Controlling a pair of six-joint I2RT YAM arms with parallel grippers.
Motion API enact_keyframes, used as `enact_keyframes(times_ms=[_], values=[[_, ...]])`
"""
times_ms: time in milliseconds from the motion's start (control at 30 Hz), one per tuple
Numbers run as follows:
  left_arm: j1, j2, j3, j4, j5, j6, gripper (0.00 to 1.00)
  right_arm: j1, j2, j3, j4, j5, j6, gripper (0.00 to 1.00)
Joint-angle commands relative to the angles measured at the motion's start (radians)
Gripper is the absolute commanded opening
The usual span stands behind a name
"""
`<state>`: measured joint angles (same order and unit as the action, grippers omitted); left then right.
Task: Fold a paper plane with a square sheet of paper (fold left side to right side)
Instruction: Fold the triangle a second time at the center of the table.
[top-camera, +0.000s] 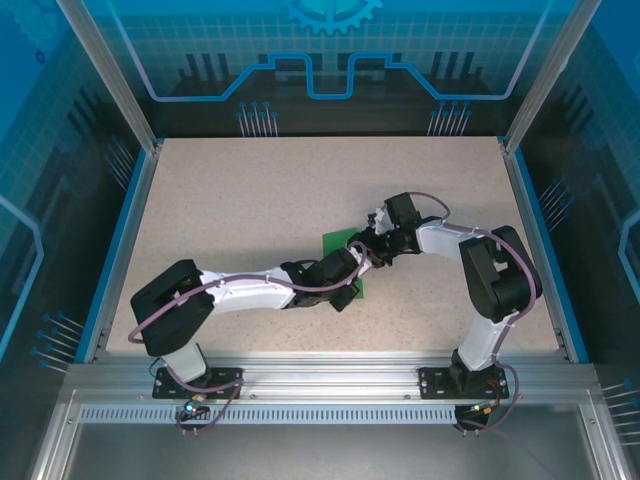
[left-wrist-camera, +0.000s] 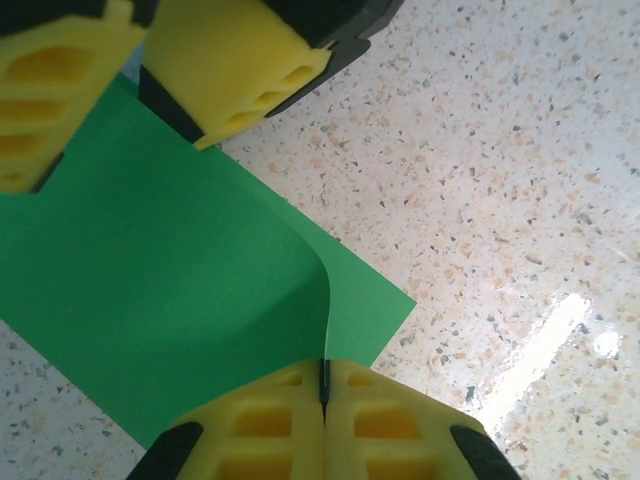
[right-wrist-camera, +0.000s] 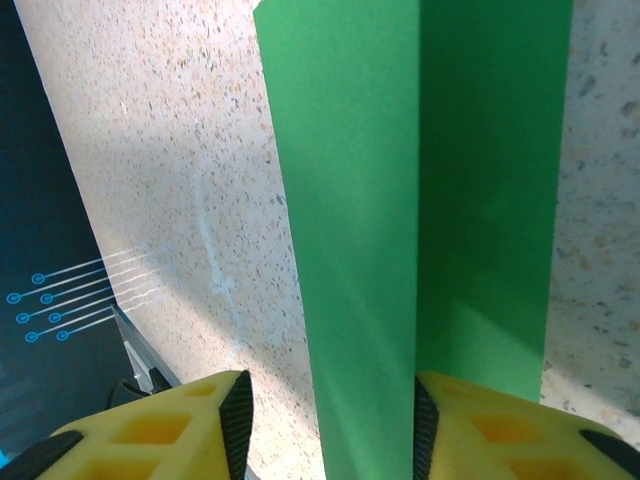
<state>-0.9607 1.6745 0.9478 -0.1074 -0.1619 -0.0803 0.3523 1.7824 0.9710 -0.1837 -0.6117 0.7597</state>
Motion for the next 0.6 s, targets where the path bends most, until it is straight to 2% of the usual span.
enact_keyframes(times_ms=[0,133,267,400,567], values=[[0.044,-0.054,-0.046,0.075,0.147,-0.059,0.02,-0.022,-0.062,0.014,0.029,0.038,-0.017,0.53],[0.103,-0.081,-0.085,0.127,0.251,-0.106,0.02,-0.044,-0.151,-0.049,0.068,0.101,-0.017,0.61],[0.150,-0.091,-0.113,0.160,0.303,-0.145,0.02,-0.060,-0.253,-0.158,0.095,0.137,-0.029,0.60],[0.194,-0.099,-0.141,0.181,0.326,-0.183,0.02,-0.039,-0.328,-0.247,0.084,0.154,-0.054,0.44],[0.240,-0.106,-0.161,0.179,0.324,-0.223,0.01,0.046,-0.345,-0.321,0.078,0.172,-0.052,0.17]])
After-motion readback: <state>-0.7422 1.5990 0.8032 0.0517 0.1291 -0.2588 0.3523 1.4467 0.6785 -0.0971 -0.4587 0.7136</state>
